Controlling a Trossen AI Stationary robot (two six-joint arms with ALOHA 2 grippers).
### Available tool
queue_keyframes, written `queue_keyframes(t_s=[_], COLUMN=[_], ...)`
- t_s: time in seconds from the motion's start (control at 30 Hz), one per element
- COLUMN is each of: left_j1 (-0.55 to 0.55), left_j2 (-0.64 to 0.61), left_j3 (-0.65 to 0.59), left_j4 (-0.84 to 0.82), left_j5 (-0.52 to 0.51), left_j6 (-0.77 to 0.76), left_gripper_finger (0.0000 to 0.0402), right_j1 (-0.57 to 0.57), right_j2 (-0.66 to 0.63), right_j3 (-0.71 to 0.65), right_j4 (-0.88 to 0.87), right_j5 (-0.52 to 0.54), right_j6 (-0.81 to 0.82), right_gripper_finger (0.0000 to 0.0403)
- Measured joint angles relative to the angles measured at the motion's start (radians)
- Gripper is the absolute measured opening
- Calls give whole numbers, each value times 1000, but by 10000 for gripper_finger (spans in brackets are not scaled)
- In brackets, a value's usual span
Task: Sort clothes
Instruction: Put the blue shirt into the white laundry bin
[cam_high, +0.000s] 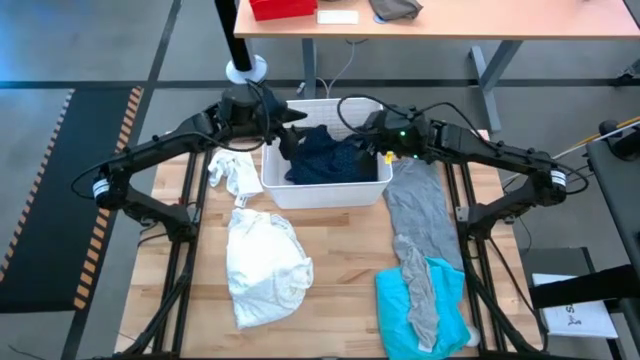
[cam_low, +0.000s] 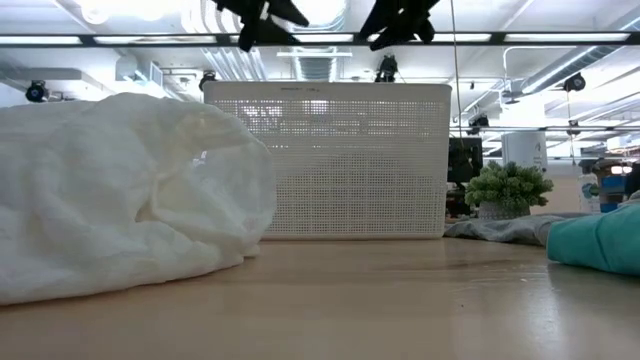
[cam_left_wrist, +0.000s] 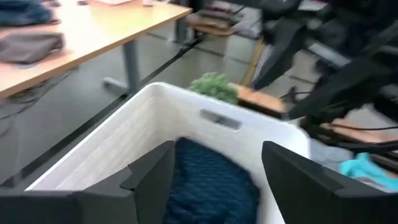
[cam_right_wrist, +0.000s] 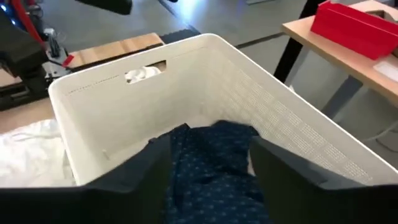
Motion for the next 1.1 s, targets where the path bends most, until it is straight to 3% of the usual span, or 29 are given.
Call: queue_keyframes(t_s=[0.13,0.2,0.27,0.47,0.7,1.1], left_j1=[-12,-16,-16,-16,-13,-10], left_j2=[0,14,37,162,309,614], left_j3=[-15,-28,-40,-36,67,438], left_j4=[39,58,64,84,-14,-305], left_j5=[19,21,29,79,58,51], left_j6=[-14,-17,-22,42,128,240], left_gripper_finger=[190,159,121,12,5,0], right_j1=[0,0,0,10,48,102], right_j2=[6,4,-9,-66,-169,-307], right_j3=[0,0,0,14,61,66], right_j4=[-18,-24,-30,-82,-221,-385], right_j5=[3,3,3,0,3,3], right_j6=[-40,-51,-69,-71,-70,23], right_gripper_finger=[109,49,13,5,1,0])
